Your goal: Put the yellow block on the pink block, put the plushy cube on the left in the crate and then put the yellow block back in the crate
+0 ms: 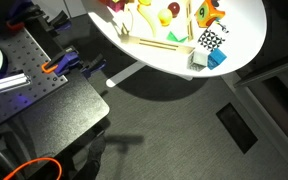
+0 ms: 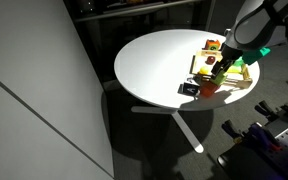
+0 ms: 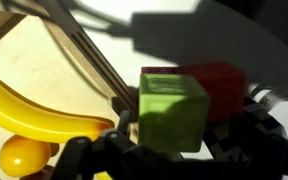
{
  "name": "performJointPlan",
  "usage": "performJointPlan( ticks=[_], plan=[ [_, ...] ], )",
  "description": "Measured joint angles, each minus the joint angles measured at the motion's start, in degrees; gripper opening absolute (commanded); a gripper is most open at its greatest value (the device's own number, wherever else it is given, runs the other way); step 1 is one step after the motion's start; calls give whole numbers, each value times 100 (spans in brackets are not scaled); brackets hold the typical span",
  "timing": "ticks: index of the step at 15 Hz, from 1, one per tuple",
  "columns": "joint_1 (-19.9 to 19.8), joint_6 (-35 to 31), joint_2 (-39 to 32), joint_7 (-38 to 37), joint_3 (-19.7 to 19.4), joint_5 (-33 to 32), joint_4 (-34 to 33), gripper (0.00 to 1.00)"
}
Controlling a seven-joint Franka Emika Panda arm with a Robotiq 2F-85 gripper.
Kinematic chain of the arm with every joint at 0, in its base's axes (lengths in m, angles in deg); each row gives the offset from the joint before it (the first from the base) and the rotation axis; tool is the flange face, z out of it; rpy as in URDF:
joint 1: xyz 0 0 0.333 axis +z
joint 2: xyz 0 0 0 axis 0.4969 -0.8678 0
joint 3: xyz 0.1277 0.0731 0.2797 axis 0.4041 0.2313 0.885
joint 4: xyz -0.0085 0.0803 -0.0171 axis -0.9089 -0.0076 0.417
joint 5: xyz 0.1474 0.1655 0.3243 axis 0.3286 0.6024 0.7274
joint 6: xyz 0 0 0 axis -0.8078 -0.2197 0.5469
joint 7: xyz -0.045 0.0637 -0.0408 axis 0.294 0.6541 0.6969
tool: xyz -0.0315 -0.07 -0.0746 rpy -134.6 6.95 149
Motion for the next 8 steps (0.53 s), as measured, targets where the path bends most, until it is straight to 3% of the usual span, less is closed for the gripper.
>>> performJointPlan(
  ticks=[8],
  plan=[
    [212,-508,252,-380,-41,-449,89,100]
  ],
)
